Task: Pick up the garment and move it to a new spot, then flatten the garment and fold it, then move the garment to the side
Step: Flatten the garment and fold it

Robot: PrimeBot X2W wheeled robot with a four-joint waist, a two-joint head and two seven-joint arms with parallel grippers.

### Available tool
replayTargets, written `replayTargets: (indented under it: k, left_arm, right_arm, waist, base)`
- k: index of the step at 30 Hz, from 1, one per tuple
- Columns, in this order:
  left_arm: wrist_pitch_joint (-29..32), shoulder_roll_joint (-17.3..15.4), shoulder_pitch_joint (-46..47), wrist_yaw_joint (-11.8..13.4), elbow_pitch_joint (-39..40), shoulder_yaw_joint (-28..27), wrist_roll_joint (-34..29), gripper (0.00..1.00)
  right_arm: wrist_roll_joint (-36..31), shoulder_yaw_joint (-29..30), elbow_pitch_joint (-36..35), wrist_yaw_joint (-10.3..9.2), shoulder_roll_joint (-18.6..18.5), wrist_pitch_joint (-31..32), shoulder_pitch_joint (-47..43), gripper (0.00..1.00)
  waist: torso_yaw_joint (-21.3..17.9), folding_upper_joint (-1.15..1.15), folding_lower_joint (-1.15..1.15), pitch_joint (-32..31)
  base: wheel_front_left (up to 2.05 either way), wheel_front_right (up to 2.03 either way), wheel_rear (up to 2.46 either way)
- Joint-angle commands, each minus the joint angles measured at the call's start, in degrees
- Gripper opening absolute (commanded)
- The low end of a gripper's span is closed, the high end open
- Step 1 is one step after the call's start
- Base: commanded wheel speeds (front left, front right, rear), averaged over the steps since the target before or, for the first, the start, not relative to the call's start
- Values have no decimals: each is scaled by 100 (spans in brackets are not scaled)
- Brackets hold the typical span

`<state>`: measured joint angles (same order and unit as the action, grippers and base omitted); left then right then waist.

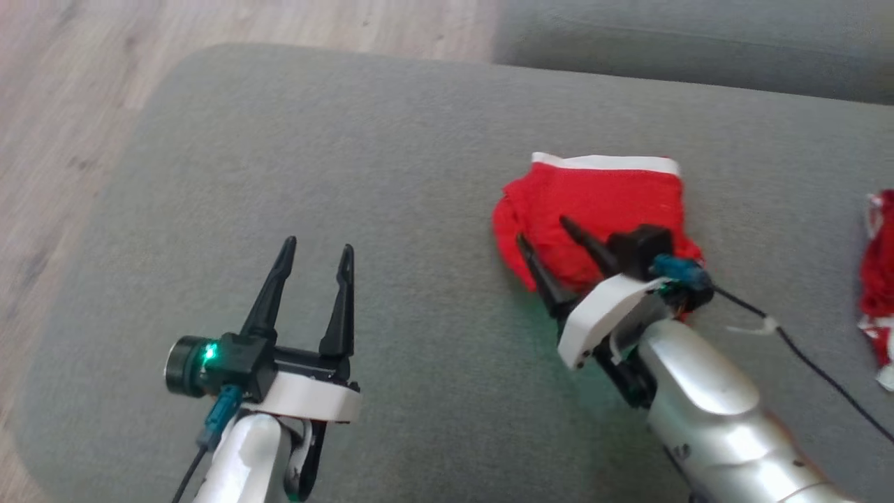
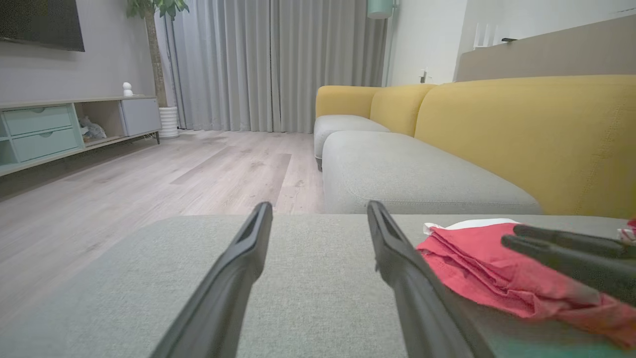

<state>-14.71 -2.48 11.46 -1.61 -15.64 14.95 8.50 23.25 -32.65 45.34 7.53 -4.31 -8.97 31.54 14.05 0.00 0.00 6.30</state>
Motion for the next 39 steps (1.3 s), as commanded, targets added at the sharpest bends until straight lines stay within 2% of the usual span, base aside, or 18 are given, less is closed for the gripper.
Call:
replayTargets:
  k: [1, 5, 9, 13, 14, 17, 22, 28, 29, 30, 35, 39]
  left_arm:
    - [-29, -46, 253, -25, 173, -229, -56, 100]
    - [-29, -45, 216, -24, 241, -284, -54, 100]
    - [-29, -43, 172, 4, 333, -351, -32, 100]
    - [-29, -42, 102, 52, 405, -410, -13, 100]
    - [-29, -42, 102, 52, 405, -410, -13, 100]
    - [-29, -41, 16, 97, 457, -455, 3, 100]
    - [-29, -41, -73, 181, 553, -562, 65, 100]
    - [-29, -41, -74, 156, 538, -531, 54, 100]
    - [-29, -41, -49, 145, 534, -515, 53, 100]
    - [-29, -41, -22, 132, 532, -498, 51, 100]
    - [-29, -40, 118, 93, 543, -398, 45, 100]
    - [-29, -40, 224, 91, 533, -358, 44, 100]
  right_arm:
    - [38, 22, -271, -4, -61, -146, 98, 100]
    - [-70, 513, -686, -4, -339, -362, 11, 100]
    - [-535, 1325, -1163, -4, -566, -491, -279, 100]
    - [-1020, 2238, -1753, -4, -490, -545, -840, 100]
    - [-1020, 2238, -1753, -4, -490, -545, -840, 100]
    - [-1374, 2911, -2400, -4, -219, -565, -1526, 100]
    - [-1617, 3204, -3027, -4, 42, -574, -2218, 100]
    - [-1712, 3110, -3308, -4, 130, -491, -2372, 100]
    - [-1693, 3060, -3330, -4, 134, -453, -2342, 91]
    - [-1686, 3004, -3351, -4, 136, -429, -2298, 0]
    - [-1763, 2903, -3315, -4, 139, -252, -1908, 0]
    - [-1825, 2800, -3004, -4, 109, 73, -1452, 0]
  waist:
    - [-211, 0, 0, -125]
    - [-509, 0, 0, -238]
    - [-793, 0, 0, -301]
    - [-1029, 0, 0, -330]
    - [-1029, 0, 0, -330]
    - [-1207, 0, 0, -309]
    - [-1375, 0, 0, -225]
    - [-1409, 0, 0, -125]
    - [-1389, 0, 0, -97]
    - [-1362, 0, 0, -70]
    - [-1111, 0, 0, 130]
    - [-846, 0, 0, 314]
  base:
    - [0, 0, 0]
    - [0, 0, 0]
    - [0, 0, 0]
    - [0, 0, 0]
    - [0, 0, 0]
    - [0, 0, 0]
    - [0, 0, 0]
    - [0, 0, 0]
    - [0, 0, 0]
    - [0, 0, 0]
    - [0, 0, 0]
    - [0, 0, 0]
